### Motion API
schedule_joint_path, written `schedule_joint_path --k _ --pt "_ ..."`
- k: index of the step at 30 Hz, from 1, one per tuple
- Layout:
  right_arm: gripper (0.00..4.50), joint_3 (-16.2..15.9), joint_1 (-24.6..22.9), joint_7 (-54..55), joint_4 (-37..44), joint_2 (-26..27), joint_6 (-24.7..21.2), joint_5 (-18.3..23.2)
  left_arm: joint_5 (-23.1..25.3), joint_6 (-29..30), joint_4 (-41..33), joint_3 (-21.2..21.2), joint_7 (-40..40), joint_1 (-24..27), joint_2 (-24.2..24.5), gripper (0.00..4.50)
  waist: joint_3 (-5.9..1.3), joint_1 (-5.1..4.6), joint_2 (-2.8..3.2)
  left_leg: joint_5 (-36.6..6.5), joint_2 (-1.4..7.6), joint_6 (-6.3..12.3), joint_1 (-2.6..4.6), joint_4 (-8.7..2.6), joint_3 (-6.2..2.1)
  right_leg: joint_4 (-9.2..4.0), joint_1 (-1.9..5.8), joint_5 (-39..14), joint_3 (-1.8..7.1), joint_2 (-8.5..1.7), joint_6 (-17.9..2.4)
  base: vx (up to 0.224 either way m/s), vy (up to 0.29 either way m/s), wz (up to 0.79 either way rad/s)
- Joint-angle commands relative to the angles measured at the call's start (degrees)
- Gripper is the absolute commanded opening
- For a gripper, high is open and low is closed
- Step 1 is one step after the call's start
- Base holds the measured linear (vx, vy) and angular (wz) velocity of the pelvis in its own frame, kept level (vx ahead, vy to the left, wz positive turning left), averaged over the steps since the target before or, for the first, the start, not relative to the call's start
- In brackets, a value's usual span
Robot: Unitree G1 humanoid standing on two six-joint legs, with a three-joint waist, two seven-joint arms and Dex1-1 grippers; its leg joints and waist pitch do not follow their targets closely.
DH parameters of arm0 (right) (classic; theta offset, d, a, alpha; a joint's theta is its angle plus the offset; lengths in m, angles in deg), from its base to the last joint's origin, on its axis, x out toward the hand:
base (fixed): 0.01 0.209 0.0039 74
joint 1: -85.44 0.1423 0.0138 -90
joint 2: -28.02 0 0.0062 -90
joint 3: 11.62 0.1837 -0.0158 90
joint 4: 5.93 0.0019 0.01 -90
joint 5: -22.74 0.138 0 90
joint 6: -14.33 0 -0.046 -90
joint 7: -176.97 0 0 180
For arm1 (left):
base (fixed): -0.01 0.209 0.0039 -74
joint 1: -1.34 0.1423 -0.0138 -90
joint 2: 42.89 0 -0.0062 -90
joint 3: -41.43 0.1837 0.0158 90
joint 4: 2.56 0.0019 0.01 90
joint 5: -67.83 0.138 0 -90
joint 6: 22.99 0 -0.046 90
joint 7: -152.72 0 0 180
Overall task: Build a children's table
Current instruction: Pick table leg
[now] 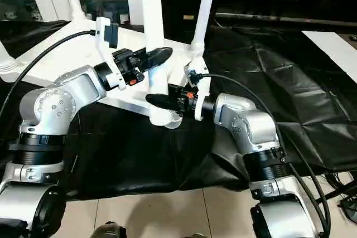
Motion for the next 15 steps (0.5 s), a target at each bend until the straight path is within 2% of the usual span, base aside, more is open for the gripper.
schedule_joint_path --k 1,5,7,9,13,15 --pt "1.95 0.08 1.35 -0.28 -0.28 -0.75 1.07 -0.5 0.69 -0.59 0.57 -0.45 -0.48 -1.88 -0.13 1.96 -5.09 0.13 -0.17 -10.04 0.85 -2.08 1.38 -4.23 0.04 -4.55 3.14 -10.87 2.16 -3.21 -9.9 0.0 0.0 0.0" --pt "1.95 -0.42 1.75 0.07 -1.39 -0.85 3.21 -2.31 0.08 -0.98 0.28 -0.54 0.04 -2.15 -0.47 1.91 -5.07 0.09 -0.17 -10.47 0.89 -2.26 1.39 -4.25 0.03 -4.61 3.1 -11.53 2.16 -3.26 -9.82 0.0 0.0 0.0" --pt "2.51 -0.41 1.93 0.1 -1.73 -0.8 3.44 -2.48 0.1 -0.99 0.15 -0.41 0.12 -2.15 -0.49 1.9 -5.08 0.06 -0.13 -10.54 0.88 -2.21 1.45 -4.22 0.04 -4.61 3.06 -11.49 2.17 -3.24 -9.93 0.0 0.0 0.0" --pt "2.66 -0.41 1.93 0.1 -1.73 -0.8 3.44 -2.48 0.1 -0.99 0.15 -0.41 0.12 -2.15 -0.49 1.9 -5.06 0.04 -0.12 -10.47 0.9 -2.14 1.43 -4.22 0.04 -4.54 3.08 -11.04 2.17 -3.2 -10.01 0.0 0.0 0.0" --pt "3.11 -0.78 3.99 -3.12 -3.08 -1.93 2.43 -1.66 0.51 -0.16 -1.79 3.1 3.03 -1.09 0.33 1.9 -5.13 0.06 -0.13 -10.29 0.9 -1.95 1.46 -4.22 0.04 -4.48 3.14 -10.52 2.15 -3.17 -10.34 0.0 0.0 0.0" --pt "3.19 -0.99 4.16 -3.46 -3.2 -2.15 2.49 -1.83 0.56 -0.16 -1.94 3.38 3.26 -1.02 0.39 1.9 -5.09 0.15 -0.12 -9.88 0.92 -1.8 1.45 -4.17 0.1 -4.42 3.14 -10.06 2.2 -3.17 -10.49 0.0 0.0 0.0"
